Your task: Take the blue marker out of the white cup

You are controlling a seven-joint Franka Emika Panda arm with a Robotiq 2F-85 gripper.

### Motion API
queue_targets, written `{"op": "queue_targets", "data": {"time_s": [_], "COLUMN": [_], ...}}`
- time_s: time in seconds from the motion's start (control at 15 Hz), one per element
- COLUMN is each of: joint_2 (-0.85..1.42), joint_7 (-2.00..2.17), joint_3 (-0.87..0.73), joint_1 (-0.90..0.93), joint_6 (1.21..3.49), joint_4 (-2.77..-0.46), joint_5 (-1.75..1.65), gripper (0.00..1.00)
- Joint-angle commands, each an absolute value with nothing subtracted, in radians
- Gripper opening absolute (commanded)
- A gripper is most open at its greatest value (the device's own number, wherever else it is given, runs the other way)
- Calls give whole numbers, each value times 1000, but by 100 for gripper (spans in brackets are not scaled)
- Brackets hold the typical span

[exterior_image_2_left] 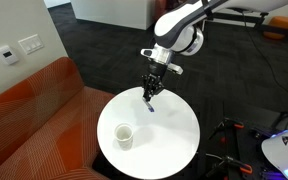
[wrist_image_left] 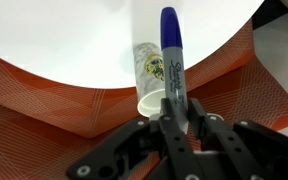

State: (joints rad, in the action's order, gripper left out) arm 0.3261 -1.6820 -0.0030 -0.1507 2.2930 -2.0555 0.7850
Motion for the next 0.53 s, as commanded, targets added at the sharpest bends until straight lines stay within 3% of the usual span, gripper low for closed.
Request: {"op": "queue_targets", "data": {"time_s": [0.0,0.2,0.27,0.47], "joint_2": [378,377,385,389], "joint_7": [-1496,-1491,-1480,-1482], "joint_3": [-19,1,2,4], "joint_1": [-145,-164,-165,-165], "joint_6": [2284,2295,2295,2295], "joint_4": [-2000,-2019,-2014,-2014], "joint_5": [756,753,747,747], "gripper": [6,6,22,22]}}
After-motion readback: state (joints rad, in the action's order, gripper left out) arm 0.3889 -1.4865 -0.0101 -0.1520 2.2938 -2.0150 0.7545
